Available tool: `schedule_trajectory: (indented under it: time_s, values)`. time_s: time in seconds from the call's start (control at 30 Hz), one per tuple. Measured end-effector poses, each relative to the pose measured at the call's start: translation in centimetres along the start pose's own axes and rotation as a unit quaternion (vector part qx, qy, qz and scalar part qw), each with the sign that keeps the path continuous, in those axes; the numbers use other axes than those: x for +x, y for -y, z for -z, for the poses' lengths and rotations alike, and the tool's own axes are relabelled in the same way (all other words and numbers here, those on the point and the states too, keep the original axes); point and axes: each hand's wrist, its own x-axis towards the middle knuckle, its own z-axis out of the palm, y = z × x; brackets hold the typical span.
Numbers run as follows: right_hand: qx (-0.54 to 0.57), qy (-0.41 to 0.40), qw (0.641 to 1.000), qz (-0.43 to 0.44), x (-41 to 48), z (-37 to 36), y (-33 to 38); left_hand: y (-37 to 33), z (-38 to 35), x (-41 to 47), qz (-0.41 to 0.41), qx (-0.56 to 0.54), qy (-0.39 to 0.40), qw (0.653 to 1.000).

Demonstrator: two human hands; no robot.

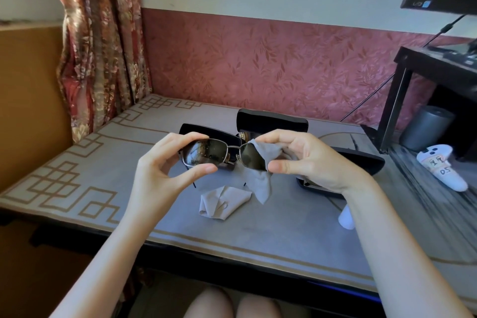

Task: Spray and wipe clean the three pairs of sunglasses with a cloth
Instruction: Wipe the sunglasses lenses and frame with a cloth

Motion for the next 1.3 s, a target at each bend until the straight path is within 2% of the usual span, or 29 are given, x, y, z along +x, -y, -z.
schedule_trajectory:
  time_s: [0.13,0.33,0.47,0.6,0.67,0.87,0.93,1.07,1.17,1.3]
  values:
    - [-0.012,0.006,1.000,-0.007,0.1,-0.1,0.4,0.1,-0.1,-0.2,0.004,-0.003,-0.001,1.000]
    - [-0.126,-0.054,0.990,-0.019,1.1,-1.8,1.6,-0.1,-0.4,0.1,-0.011,0.019,0.027,0.999]
    - [-0.136,-0.114,0.984,-0.007,1.6,-2.5,2.3,-0.2,-0.3,0.1,-0.019,0.017,0.031,0.999]
    - [-0.187,-0.141,0.972,0.004,2.1,-3.2,2.7,-0.3,-0.4,0.2,-0.021,0.018,0.032,0.999]
    - [-0.218,-0.130,0.967,0.011,2.5,-3.7,3.2,-0.2,-0.7,0.2,-0.021,0.018,0.034,0.999]
    - [-0.321,-0.024,0.947,-0.013,2.6,-5.2,4.6,0.3,-0.5,0.2,-0.024,0.014,0.027,0.999]
    - [-0.326,-0.020,0.945,-0.015,2.1,-5.0,4.7,0.5,-0.4,0.1,-0.020,0.013,0.031,0.999]
    - [-0.274,-0.065,0.959,-0.022,0.6,-3.5,3.8,0.5,-0.2,0.2,-0.023,0.005,0.022,0.999]
    - [-0.318,-0.073,0.944,-0.048,-0.9,-2.7,2.6,0.5,-0.1,0.3,-0.016,0.002,0.015,1.000]
    - [-0.299,-0.134,0.945,-0.003,-1.4,-2.8,0.9,0.4,-0.4,0.3,-0.006,-0.006,0.020,1.000]
